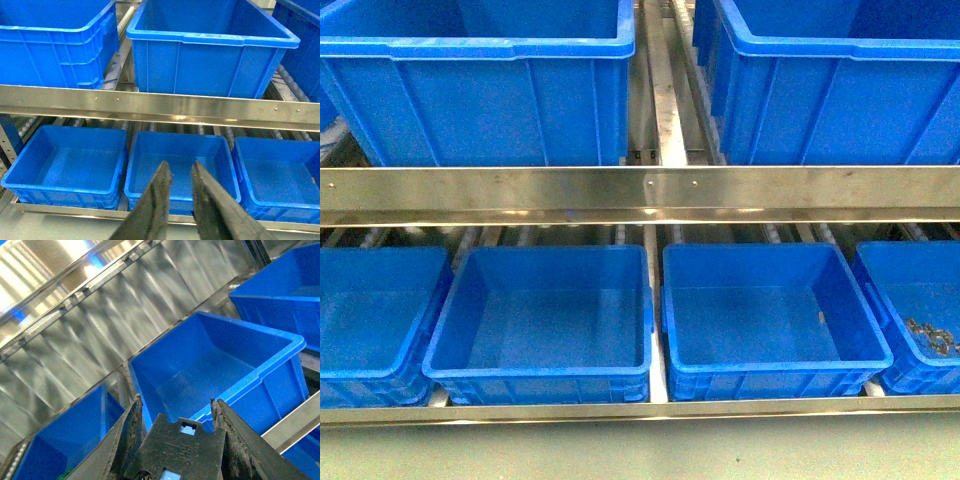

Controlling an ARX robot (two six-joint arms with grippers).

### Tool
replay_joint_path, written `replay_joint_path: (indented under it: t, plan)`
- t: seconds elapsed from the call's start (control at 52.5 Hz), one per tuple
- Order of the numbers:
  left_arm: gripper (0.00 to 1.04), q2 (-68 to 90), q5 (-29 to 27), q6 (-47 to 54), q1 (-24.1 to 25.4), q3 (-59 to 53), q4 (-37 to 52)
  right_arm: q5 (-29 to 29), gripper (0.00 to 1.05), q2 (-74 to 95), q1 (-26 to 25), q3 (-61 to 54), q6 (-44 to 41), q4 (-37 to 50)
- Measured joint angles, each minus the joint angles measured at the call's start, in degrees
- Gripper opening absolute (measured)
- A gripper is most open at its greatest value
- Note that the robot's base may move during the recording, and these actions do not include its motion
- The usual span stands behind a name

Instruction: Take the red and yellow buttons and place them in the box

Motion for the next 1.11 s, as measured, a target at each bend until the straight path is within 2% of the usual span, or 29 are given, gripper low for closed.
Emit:
replay_joint_path:
  t: [0.076, 0.476, 0.762, 0.819, 0.953, 1.105]
  plan:
    - [0.02, -0.31, 0.00, 0.11, 0.00, -0.28, 0.00, 0.44, 0.35, 0.00, 0.44, -0.61, -0.94, -0.13]
    - [0.02, -2.58, 0.00, 0.61, 0.00, -2.49, 0.50, 0.68, 0.35, 0.09, 3.48, -2.10, -4.09, 0.13]
    - [0.53, -2.60, 0.00, 0.61, 0.00, -2.49, 0.50, 1.36, 0.35, 0.00, 4.52, -3.23, -5.95, 0.55]
    - [0.69, -2.60, 0.00, 0.61, 0.00, -2.49, 0.50, 1.81, 0.35, -0.33, 4.74, -3.82, -6.71, 0.81]
    - [0.98, -2.60, 0.00, 0.66, 0.00, -2.49, 0.50, 1.90, 0.35, -1.22, 5.03, -3.91, -6.80, 0.74]
    - [0.97, -2.60, 0.00, 0.74, 0.00, -2.49, 0.50, 1.05, 0.35, -1.49, 4.33, -3.93, -5.73, -1.70]
